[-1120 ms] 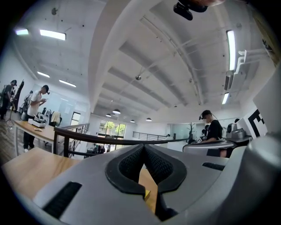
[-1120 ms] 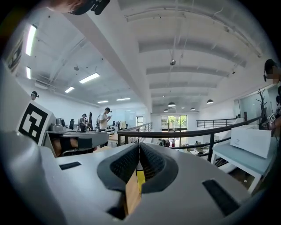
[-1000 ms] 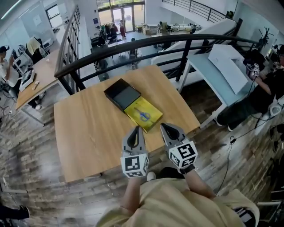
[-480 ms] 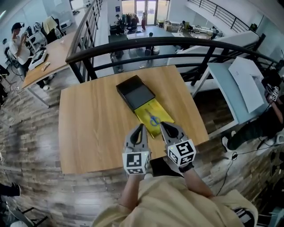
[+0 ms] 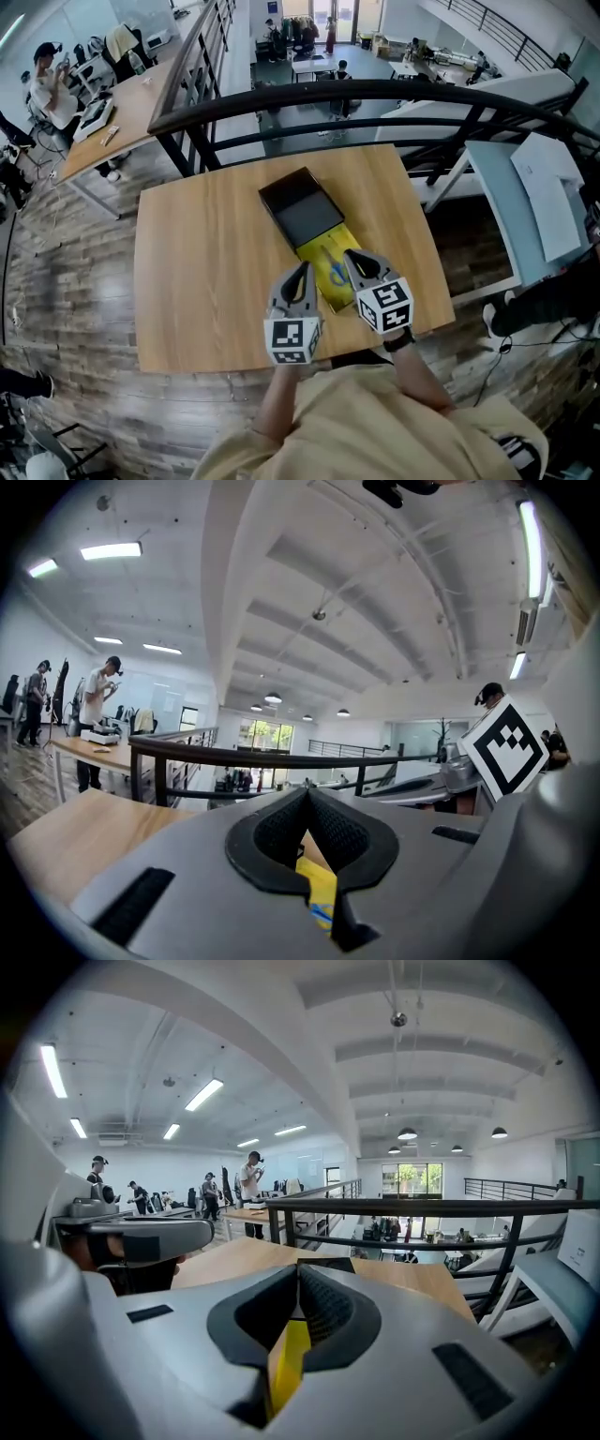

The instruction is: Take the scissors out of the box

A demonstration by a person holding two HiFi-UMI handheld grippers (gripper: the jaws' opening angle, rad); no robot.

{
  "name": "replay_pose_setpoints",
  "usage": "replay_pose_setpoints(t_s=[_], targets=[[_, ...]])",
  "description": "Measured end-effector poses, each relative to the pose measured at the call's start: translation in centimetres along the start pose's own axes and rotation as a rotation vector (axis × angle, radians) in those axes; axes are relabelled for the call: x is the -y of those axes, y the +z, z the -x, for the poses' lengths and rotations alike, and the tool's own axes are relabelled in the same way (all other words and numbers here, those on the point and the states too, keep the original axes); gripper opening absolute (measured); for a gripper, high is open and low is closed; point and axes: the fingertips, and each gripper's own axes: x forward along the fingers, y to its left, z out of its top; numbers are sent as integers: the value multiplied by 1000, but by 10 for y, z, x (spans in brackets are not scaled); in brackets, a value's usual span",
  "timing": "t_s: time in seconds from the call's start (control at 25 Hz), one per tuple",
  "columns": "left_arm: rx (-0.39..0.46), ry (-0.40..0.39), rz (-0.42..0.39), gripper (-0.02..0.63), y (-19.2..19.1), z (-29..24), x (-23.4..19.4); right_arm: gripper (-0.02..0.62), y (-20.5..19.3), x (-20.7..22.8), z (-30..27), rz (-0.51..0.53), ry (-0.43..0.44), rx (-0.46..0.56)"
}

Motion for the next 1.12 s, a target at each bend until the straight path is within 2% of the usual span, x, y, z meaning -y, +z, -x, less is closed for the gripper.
replay_pose_setpoints(t_s=[0.36, 0.68, 1.0, 1.04, 1.12], targets=[[-57, -16, 20, 12, -16, -43, -13, 15, -33, 8, -46, 39, 82, -137], [-101, -17, 30, 12, -37, -75, -26, 17, -68, 30, -81, 64, 97, -262], [-169, -3, 66, 12, -70, -103, -38, 19, -127, 46, -106, 62, 133, -432], [-174, 0, 68, 12, -72, -105, -40, 35, -135, 47, -108, 57, 140, -452], [-180, 8, 75, 12, -76, -109, -44, 131, -152, 45, -113, 46, 161, -501]])
